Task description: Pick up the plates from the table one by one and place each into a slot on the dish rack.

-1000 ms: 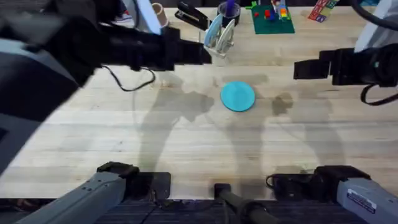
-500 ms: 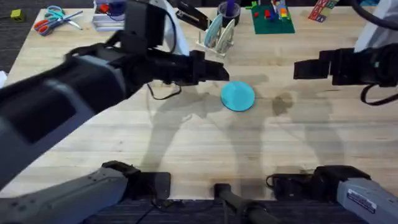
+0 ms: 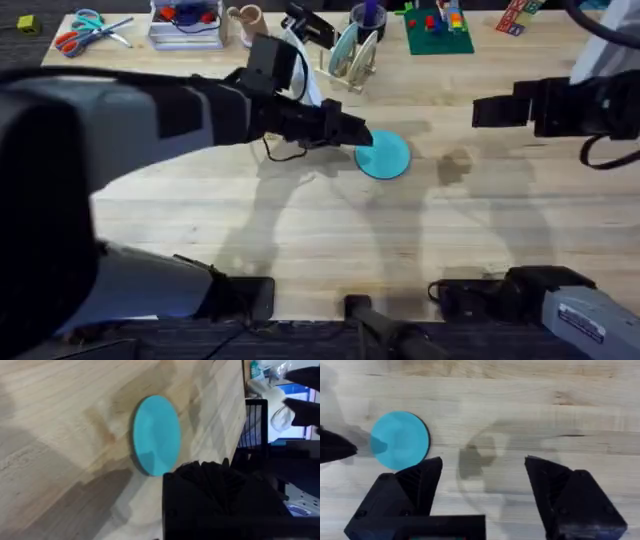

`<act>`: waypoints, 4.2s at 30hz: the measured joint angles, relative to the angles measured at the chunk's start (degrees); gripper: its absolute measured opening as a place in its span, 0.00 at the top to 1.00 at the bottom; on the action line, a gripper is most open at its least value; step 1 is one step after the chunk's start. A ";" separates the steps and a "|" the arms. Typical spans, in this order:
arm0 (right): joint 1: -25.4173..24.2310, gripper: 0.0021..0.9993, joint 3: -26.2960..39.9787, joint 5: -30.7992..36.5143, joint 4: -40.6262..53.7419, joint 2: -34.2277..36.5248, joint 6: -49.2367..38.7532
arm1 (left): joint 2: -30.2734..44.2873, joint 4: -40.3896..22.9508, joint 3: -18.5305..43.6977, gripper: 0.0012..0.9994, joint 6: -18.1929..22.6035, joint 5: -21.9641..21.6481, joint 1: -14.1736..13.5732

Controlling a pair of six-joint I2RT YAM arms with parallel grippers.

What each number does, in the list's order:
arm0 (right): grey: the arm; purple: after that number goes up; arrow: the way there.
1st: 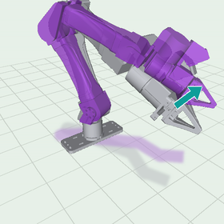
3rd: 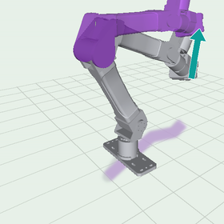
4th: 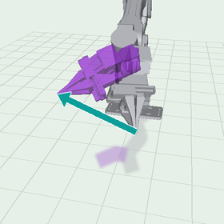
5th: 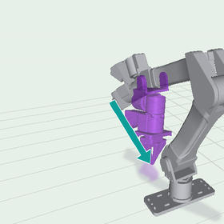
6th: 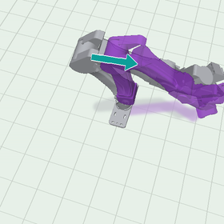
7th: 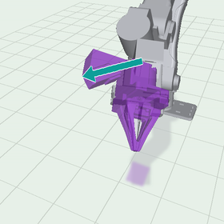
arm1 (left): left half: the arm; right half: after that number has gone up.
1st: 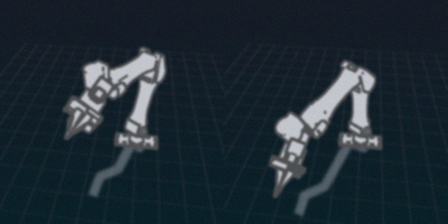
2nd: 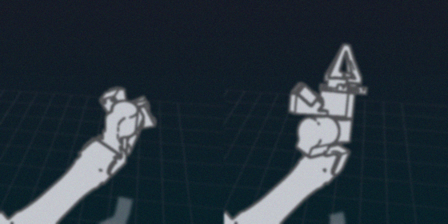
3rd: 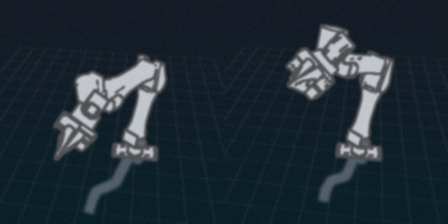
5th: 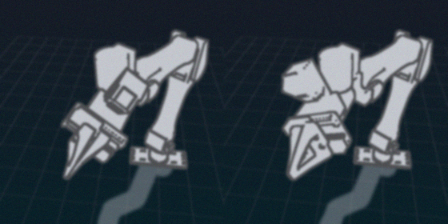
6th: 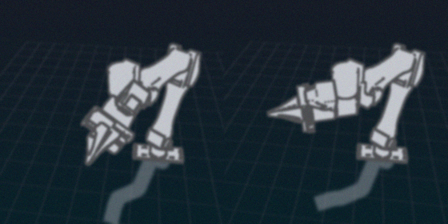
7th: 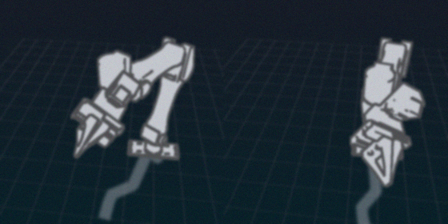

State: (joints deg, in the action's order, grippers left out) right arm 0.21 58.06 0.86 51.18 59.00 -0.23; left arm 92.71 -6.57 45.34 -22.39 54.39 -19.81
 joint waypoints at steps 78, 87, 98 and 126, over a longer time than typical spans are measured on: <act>-0.13 0.00 0.20 -33.67 -6.47 27.40 0.44 | 15.03 11.79 0.68 0.96 -8.92 1.01 -1.79; -0.13 0.01 0.26 -39.73 -9.57 35.53 -0.24 | 15.03 11.79 0.70 0.96 -8.94 0.99 -1.79; 2.62 0.01 0.28 -41.46 -11.16 38.88 -1.17 | 15.03 11.81 0.70 0.96 -8.98 0.98 -1.79; 3.63 0.97 0.77 -41.51 -11.95 38.87 -1.49 | 14.31 10.64 0.68 0.96 -9.16 1.15 -1.36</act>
State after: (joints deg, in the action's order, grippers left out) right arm 3.84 58.84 -40.64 39.22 97.87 -1.72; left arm 107.02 4.07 46.02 -31.55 55.54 -21.17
